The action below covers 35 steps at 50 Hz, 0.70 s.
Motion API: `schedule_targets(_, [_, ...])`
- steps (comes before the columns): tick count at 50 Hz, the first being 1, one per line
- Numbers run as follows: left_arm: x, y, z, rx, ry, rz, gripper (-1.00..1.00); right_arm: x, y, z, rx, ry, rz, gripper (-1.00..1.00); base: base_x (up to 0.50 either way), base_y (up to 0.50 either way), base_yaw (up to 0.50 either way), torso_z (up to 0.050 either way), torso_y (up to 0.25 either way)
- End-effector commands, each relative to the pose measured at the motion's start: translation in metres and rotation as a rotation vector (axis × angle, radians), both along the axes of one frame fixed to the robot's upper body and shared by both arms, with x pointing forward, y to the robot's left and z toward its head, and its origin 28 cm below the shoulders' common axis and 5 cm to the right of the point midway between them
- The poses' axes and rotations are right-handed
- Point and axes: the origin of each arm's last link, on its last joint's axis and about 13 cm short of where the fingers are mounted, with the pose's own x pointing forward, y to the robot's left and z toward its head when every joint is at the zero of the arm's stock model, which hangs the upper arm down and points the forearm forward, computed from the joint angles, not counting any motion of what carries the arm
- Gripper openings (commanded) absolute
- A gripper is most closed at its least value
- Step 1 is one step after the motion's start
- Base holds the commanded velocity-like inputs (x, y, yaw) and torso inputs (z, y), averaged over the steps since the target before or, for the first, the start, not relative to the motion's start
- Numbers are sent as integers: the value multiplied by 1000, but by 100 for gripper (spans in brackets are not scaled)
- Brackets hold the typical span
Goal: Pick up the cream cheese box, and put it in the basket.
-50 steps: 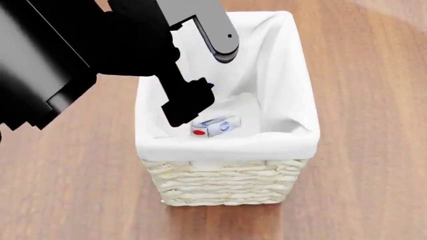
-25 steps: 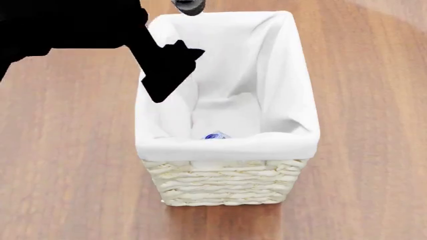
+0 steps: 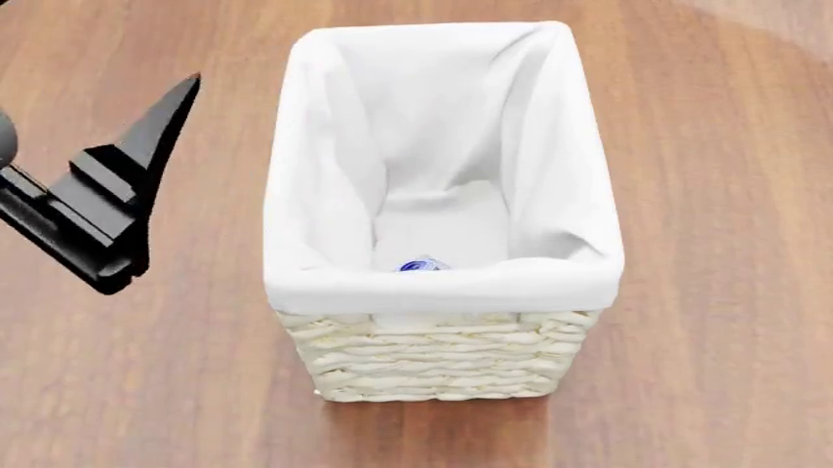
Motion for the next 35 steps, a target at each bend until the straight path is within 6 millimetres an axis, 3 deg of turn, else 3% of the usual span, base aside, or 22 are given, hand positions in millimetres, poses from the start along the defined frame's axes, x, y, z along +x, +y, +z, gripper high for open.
schedule_targets(1, [-50,8,-68,-212,-185,340,100,0,1,-1,-8,2,5,100,0,0,0,0,0])
schedule_targets(2, [-55,6,-77,-247,-153,283,100,0,1,-1,-8,2,4,100,0,0,0,0,0])
schedule_targets(6, [-59,1,-97,-242,-219,334,100,0,1,-1,-5,2,3,100,0,0,0,0,0])
schedule_targets(13, [-51,-11,-131,-266,-196,347,100,1,0,-2,-2,1,-1,100,0,0,0,0,0])
schedule_targets(35, [-47,-13,-141,-300,-197,366,100,-1,1,-3,-6,2,7,100,0,0,0,0,0])
